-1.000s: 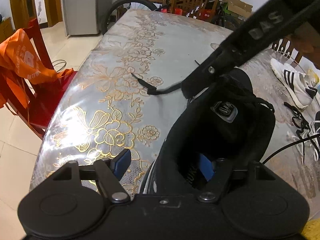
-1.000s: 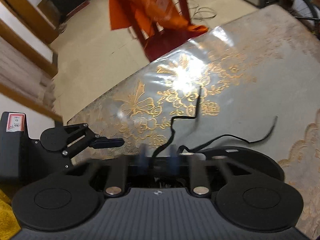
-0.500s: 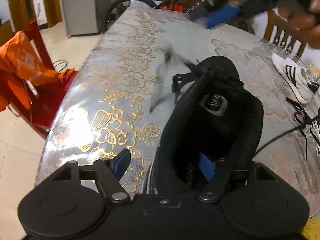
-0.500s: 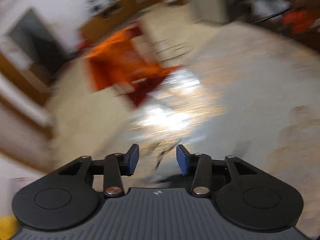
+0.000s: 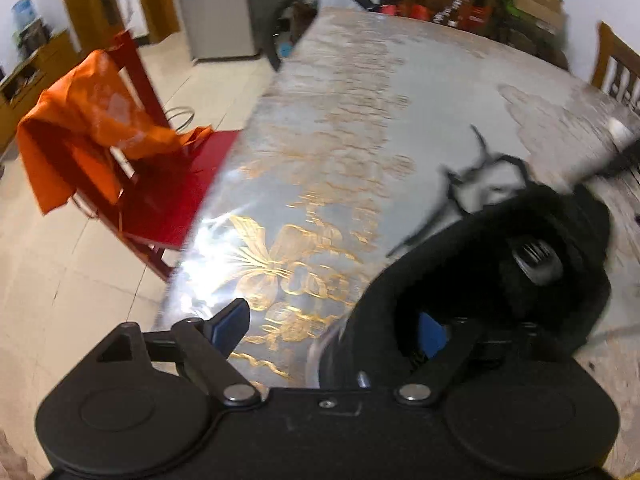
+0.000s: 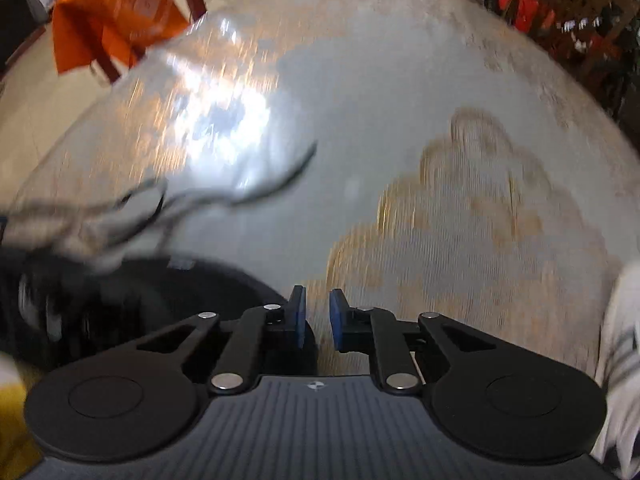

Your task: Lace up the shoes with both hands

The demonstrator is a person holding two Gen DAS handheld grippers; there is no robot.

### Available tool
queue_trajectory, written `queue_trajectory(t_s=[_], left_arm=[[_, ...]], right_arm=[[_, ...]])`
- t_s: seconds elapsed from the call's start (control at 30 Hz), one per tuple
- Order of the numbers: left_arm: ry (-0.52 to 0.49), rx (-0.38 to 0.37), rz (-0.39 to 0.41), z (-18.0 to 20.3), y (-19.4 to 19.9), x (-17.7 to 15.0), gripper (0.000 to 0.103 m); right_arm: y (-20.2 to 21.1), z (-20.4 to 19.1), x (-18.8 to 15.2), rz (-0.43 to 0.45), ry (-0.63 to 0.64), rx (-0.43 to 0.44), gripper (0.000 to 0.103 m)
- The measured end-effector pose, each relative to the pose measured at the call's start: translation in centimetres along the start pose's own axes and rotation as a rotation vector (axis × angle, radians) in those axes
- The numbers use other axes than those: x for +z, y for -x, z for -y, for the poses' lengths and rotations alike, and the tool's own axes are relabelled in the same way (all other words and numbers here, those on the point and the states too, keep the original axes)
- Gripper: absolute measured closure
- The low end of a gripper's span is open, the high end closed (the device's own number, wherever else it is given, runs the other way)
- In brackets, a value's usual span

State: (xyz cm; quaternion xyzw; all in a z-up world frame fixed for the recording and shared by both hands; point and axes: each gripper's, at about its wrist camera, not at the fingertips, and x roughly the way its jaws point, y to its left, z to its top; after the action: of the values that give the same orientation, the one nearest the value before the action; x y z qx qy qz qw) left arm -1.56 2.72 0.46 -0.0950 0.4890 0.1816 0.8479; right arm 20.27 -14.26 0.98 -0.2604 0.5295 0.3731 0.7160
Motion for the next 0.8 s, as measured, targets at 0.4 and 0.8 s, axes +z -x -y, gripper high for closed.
queue_trajectory(t_s=[0.4, 0.8], left_arm=[[-0.049, 0.06, 0.025, -0.5, -1.6, 3.4, 0.016], [-0.015, 0.053, 0.041, -1.0, 1.3, 2.3, 0.018]], right_arm=[[2.5, 0.4, -5.6, 0.256, -0.37, 0.116, 0.071], [-5.9, -2.5, 4.8, 0.35, -0.122, -0.063, 0.069]])
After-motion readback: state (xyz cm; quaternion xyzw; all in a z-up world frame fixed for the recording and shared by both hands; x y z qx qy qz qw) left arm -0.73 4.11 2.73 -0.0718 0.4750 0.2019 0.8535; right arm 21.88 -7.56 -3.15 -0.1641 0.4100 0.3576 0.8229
